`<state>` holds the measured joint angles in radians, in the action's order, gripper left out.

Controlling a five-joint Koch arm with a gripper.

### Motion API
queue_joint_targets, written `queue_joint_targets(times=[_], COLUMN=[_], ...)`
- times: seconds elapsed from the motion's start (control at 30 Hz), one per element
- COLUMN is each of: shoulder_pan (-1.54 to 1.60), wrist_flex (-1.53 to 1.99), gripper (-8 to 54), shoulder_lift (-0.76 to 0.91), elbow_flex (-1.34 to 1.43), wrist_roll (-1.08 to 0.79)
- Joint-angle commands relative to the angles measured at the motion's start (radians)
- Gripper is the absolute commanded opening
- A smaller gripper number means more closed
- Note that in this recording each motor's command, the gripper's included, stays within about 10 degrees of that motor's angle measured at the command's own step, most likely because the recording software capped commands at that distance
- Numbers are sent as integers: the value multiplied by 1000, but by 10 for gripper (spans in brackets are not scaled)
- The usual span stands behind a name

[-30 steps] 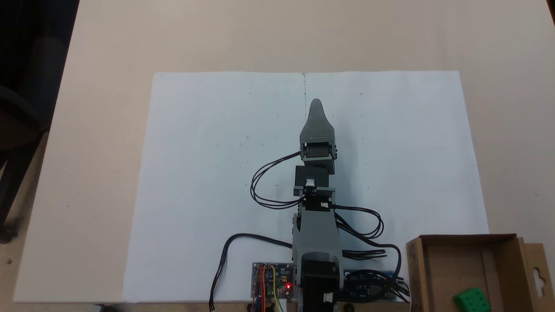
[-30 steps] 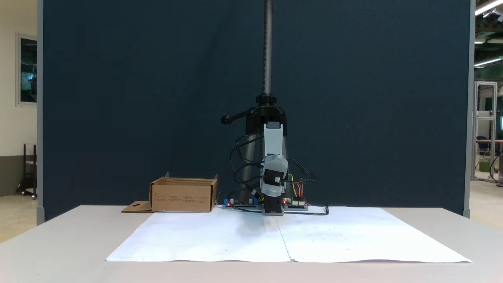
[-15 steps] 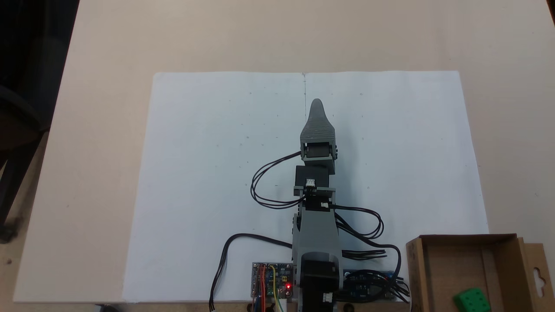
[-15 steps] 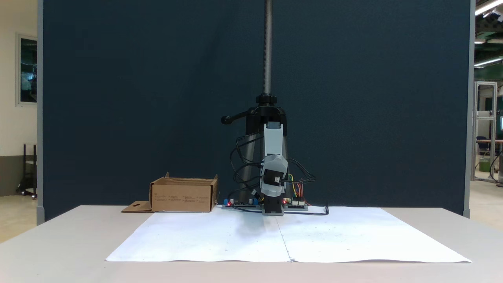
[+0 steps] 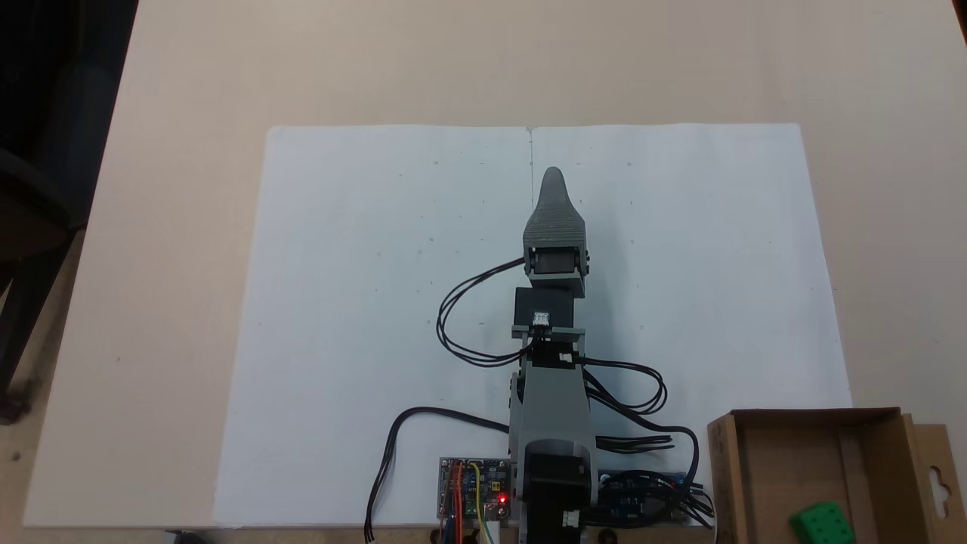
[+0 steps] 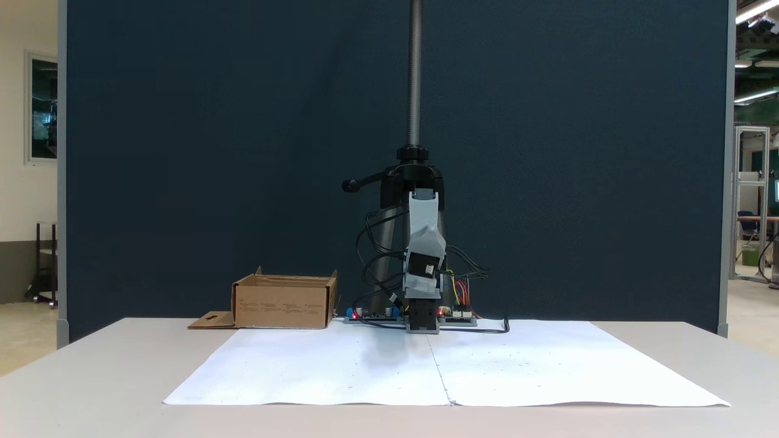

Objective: Grasp a green dice and put it in the bin.

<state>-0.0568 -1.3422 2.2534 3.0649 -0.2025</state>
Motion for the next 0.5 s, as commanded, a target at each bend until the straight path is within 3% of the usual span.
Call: queue_joint_targets(times=[0.0, 0.47], shoulder_pan=[3, 11], wrist_flex=[-89, -140], gripper=[454, 454], shoulder_lift=[101, 103], elbow_flex=[64, 64], wrist_roll=[49, 48])
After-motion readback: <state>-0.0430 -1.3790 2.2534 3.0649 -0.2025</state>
